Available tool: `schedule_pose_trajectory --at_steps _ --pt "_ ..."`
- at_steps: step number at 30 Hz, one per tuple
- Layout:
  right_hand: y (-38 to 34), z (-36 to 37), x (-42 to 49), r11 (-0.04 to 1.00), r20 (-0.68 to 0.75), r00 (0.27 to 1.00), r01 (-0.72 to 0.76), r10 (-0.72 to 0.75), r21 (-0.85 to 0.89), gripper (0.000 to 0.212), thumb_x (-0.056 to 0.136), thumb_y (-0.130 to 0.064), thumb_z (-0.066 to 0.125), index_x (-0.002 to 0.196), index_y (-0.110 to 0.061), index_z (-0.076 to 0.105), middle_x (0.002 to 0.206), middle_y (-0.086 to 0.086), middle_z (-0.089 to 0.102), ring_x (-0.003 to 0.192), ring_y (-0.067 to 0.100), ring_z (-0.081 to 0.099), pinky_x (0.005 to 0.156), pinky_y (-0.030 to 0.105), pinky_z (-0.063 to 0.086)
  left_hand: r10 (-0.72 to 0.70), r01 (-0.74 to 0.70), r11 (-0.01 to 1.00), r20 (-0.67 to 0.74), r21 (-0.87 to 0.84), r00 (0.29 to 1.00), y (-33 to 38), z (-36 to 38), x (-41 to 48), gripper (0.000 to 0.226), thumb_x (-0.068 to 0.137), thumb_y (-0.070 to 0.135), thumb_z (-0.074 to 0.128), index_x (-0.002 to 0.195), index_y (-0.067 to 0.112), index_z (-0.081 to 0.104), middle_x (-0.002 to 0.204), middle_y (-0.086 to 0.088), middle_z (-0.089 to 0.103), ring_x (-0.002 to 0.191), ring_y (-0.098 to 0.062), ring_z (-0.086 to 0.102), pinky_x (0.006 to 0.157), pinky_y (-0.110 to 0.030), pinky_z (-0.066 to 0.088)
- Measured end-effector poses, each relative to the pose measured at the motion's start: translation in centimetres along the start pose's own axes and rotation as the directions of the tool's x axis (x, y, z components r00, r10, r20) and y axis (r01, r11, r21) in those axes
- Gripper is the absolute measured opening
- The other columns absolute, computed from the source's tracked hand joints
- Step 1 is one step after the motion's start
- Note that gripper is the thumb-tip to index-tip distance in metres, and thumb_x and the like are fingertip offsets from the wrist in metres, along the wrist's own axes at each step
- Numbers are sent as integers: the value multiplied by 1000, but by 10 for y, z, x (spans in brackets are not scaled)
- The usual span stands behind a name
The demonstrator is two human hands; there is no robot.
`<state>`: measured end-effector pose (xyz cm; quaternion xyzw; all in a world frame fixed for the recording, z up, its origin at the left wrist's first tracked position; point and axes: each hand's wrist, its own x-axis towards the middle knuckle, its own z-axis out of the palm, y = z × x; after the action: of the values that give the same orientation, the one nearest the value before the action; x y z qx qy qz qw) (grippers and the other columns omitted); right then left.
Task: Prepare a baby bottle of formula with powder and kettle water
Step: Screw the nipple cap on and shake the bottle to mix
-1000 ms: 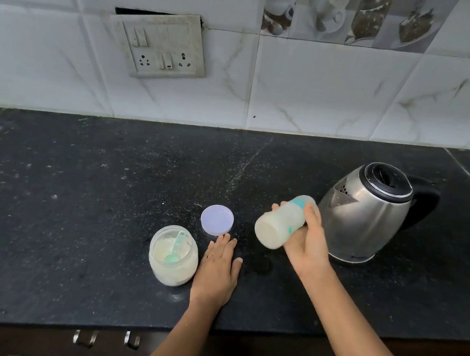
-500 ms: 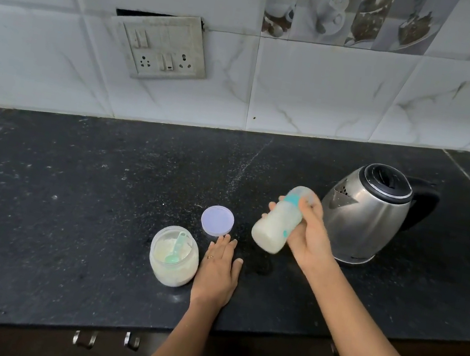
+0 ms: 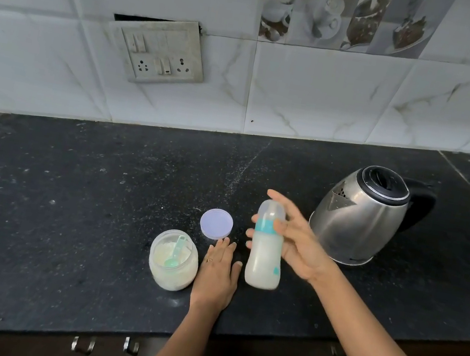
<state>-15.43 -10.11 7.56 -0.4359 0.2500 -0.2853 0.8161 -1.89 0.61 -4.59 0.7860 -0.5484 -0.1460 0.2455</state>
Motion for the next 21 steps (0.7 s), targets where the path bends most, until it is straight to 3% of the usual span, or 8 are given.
schedule_pose_trajectory --at_steps 3,4,8,12,16,17,20,21 --pt "0 1 7 947 -316 947 157 -63 280 44 95 -11 53 136 -23 44 113 18 59 96 34 67 84 53 55 -4 4 1000 -8 -3 1000 1 0 1 50 103 34 32 151 17 28 160 -1 20 149 -12 9 120 -26 -1" --pt "0 0 7 946 -339 939 163 -62 280 41 96 -11 52 134 -24 44 112 16 59 96 34 67 82 51 56 -3 3 1000 -6 -3 1000 1 0 1 50 103 34 32 150 17 29 160 -1 20 149 -12 9 120 -26 0" --pt "-3 -2 -4 1000 -109 994 -1 3 19 48 88 -4 57 134 -18 49 110 21 62 100 44 65 86 56 54 -4 4 1000 6 -6 1000 0 1 0 50 104 33 31 151 17 28 161 -1 19 149 -13 8 121 -27 0" --pt "-6 -4 6 971 -393 917 153 -70 185 38 94 -9 54 128 -25 47 127 19 53 112 38 61 86 52 54 1 -1 1000 -4 -7 1000 0 1 1 50 103 34 32 150 17 29 160 -1 21 149 -13 10 121 -27 2" --pt "-6 2 -3 1000 -158 987 -9 4 -27 47 89 -6 57 133 -20 49 119 20 59 104 41 65 81 49 57 0 0 1000 2 -12 1000 -1 1 0 49 103 33 32 150 18 29 160 0 20 149 -12 9 121 -27 1" --pt "-7 3 -1 1000 -171 985 -1 0 -6 44 90 -6 57 132 -20 50 119 20 60 103 41 65 82 49 57 2 -2 1000 -2 -13 1000 -1 1 0 49 103 33 32 150 18 29 160 1 20 149 -12 9 121 -26 0" --pt "-3 3 10 964 -453 892 132 -15 229 35 95 -11 54 126 -26 45 122 15 56 108 34 62 85 51 54 0 0 1000 -7 -19 1000 0 0 1 49 103 34 32 150 18 30 160 0 22 149 -13 11 122 -27 2" --pt "-2 4 11 962 -468 884 127 0 241 34 95 -11 54 124 -27 45 120 14 57 108 34 61 85 52 54 -2 2 1000 -2 -22 1000 -1 1 1 49 103 34 32 150 17 30 160 0 22 149 -13 11 122 -28 3"
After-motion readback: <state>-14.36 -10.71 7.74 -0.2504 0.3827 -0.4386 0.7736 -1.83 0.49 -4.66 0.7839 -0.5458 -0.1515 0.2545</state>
